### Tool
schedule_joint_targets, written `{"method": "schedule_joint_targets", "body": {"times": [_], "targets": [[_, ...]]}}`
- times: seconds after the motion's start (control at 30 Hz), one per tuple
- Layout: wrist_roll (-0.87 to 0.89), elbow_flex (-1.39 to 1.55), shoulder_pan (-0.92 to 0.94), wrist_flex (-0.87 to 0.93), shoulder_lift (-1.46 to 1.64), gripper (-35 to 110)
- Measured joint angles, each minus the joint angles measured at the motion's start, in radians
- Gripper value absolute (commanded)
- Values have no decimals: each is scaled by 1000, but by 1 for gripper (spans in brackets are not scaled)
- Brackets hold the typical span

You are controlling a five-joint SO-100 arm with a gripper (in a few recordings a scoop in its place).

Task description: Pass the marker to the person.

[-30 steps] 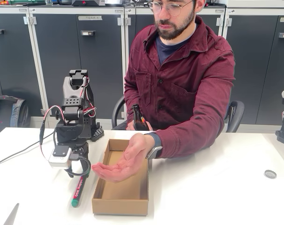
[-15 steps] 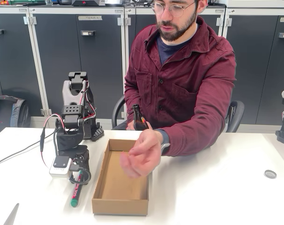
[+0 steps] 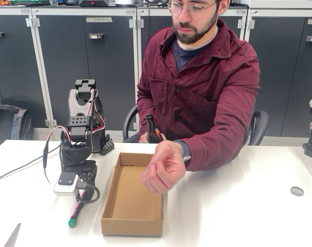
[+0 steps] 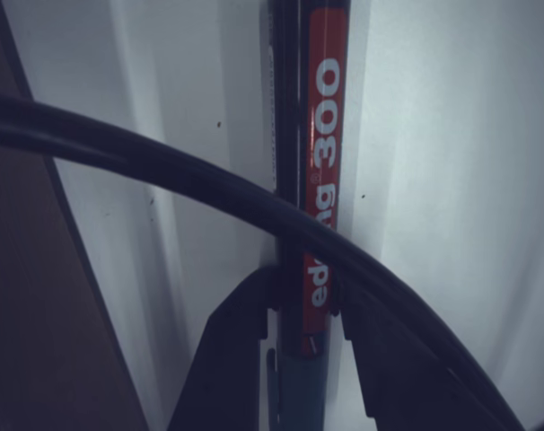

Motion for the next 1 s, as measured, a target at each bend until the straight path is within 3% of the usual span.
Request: {"method": "schedule_joint_targets", "body": {"times": [0.23,0.67,1.0], "targets": [[0,5,-11,8,9,-5],[17,-196,-187,356,337,-5],[25,-302,-287,394,379,-5]]}}
